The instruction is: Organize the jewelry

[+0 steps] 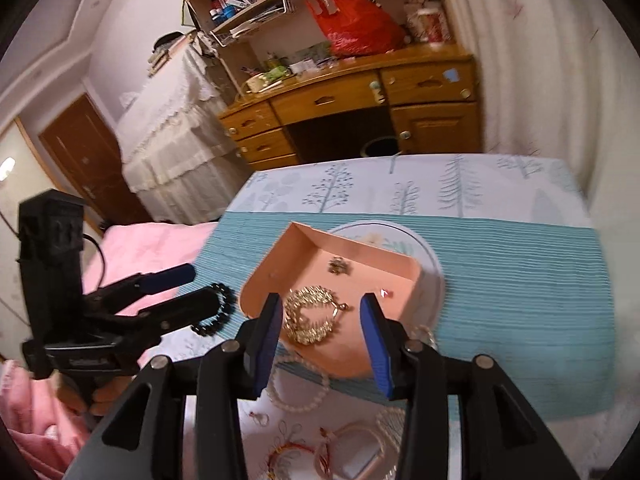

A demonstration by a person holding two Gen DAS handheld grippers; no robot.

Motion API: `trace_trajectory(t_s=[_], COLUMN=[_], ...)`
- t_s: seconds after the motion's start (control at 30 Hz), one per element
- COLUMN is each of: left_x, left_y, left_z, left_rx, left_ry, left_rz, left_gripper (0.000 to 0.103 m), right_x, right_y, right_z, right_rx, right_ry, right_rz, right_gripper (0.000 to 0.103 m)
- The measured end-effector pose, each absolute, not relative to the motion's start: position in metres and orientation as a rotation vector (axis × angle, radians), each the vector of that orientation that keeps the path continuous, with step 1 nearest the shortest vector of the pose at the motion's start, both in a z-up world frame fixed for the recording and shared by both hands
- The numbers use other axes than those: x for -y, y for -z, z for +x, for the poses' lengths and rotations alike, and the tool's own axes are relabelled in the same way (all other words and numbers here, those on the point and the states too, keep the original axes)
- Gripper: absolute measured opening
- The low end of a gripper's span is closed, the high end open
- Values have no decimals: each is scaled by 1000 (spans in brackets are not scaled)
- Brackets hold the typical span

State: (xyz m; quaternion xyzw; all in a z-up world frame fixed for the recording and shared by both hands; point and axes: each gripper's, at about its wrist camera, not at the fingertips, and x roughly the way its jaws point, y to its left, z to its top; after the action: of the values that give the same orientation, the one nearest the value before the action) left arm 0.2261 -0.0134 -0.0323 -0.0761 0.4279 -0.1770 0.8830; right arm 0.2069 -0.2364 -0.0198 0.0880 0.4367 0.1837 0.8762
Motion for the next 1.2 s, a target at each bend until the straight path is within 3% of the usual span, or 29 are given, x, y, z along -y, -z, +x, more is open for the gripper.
trace_trajectory(t_s=[0.23,0.4,0.9,1.2], left_x=[15,19,30,37], left_y=[30,37,106,140], left_z=[178,138,50,43], left_rx=[-933,-927,-1032,-1131], left_ry=[321,252,257,265], left_rz=[-65,32,152,115], left_gripper=[87,95,95,90], right_x=[237,245,243,251], right_y=[7,14,63,99], right_z=[161,132,103,110], right_rx=[-845,-844,-914,-1019], right_ry=[-259,-182,-128,-105], right_rz=[175,218,243,287], right_gripper=[41,41,41,41])
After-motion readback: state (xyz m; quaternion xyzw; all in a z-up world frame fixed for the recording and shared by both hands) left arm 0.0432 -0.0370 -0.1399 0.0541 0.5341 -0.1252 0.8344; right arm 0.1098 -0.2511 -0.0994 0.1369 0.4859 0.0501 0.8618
